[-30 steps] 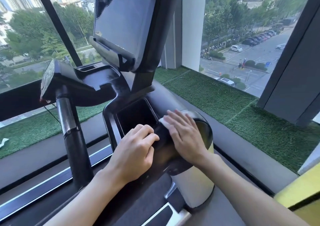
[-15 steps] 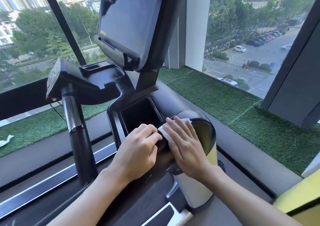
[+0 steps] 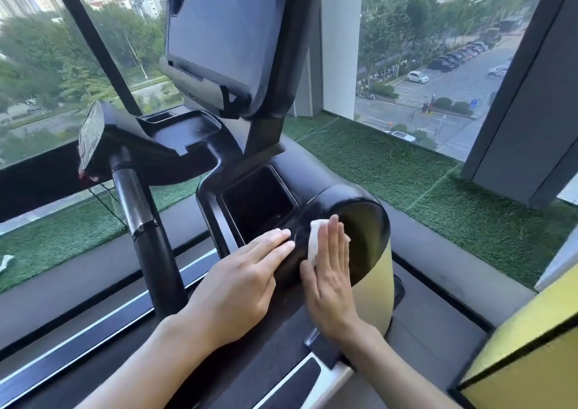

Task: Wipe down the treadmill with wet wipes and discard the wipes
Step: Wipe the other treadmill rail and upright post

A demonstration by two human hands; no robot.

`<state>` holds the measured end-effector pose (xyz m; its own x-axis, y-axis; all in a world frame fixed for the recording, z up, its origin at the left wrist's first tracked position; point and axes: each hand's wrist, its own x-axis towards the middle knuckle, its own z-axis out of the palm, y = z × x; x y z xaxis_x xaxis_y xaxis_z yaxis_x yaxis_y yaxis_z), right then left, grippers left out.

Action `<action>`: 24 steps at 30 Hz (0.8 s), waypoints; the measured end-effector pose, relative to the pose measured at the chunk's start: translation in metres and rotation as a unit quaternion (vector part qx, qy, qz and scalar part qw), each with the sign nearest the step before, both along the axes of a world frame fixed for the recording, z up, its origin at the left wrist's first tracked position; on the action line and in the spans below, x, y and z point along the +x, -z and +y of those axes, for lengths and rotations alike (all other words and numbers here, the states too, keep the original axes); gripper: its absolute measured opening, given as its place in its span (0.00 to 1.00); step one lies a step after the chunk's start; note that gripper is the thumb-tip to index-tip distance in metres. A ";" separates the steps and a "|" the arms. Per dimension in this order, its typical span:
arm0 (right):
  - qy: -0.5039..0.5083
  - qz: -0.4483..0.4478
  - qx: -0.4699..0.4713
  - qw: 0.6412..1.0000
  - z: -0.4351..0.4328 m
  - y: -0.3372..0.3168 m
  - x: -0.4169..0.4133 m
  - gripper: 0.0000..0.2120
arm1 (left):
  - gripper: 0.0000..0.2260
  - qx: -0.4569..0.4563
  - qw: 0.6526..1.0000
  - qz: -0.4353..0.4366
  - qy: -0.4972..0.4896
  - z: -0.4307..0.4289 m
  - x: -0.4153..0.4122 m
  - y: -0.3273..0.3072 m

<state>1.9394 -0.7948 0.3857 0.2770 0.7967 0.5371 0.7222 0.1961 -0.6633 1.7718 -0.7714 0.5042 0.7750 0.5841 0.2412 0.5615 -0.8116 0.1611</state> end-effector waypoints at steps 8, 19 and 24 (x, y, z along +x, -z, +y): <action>0.037 0.296 -0.046 0.953 -0.017 -0.021 -0.065 0.27 | 0.24 -0.012 1.000 -0.021 -0.012 -0.001 0.001 0.002; 0.091 0.501 -0.061 0.859 -0.008 -0.024 -0.076 0.29 | 0.23 -0.031 0.998 -0.051 -0.011 -0.005 0.000 -0.005; 0.028 0.498 -0.076 0.864 -0.030 -0.016 -0.093 0.28 | 0.23 -0.040 0.998 -0.054 -0.012 -0.003 -0.001 -0.005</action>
<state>1.8461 -0.8247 0.4014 0.5815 0.8075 -0.0989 -0.2148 0.0352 -0.9760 1.7709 -0.7745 0.5090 0.7335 0.6223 0.2734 0.5560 -0.7807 0.2853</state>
